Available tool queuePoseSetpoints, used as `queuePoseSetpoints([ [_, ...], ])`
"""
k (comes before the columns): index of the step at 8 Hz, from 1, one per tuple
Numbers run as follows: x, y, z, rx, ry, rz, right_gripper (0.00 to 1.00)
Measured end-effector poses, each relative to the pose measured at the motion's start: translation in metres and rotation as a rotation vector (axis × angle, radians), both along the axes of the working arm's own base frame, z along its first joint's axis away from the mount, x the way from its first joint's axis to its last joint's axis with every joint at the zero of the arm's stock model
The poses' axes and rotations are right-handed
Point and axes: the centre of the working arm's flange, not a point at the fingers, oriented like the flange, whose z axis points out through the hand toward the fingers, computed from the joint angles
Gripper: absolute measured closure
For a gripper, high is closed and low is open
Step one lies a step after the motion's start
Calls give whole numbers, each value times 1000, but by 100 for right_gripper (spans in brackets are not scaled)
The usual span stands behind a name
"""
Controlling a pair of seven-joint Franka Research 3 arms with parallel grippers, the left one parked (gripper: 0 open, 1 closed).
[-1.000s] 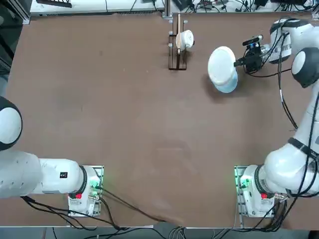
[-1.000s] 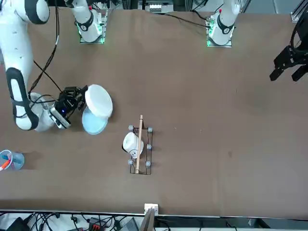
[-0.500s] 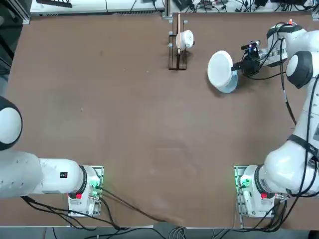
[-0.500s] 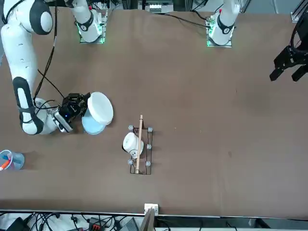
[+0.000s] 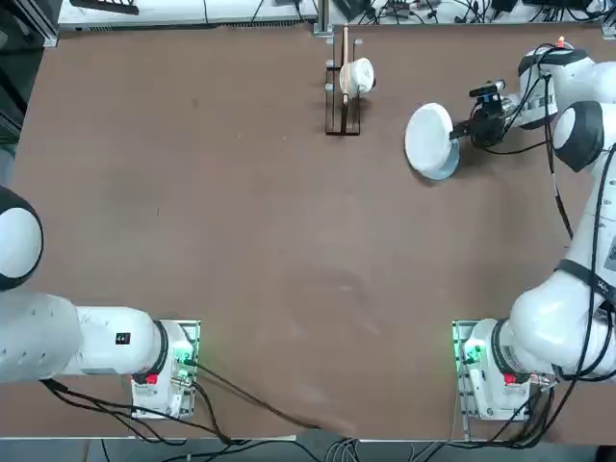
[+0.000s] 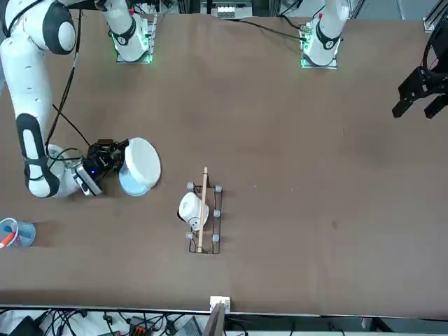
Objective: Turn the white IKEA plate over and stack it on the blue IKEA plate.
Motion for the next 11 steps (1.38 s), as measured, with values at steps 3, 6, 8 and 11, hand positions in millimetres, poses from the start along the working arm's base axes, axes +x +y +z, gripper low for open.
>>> queuePoseSetpoints([
  [3, 0, -3, -3, -30, -9, 12, 56],
  [6, 14, -24, 10, -99, -67, 31, 46],
  [8, 25, -50, 17, -191, -116, 34, 40],
  [11, 37, -79, 21, -346, -204, 60, 9],
])
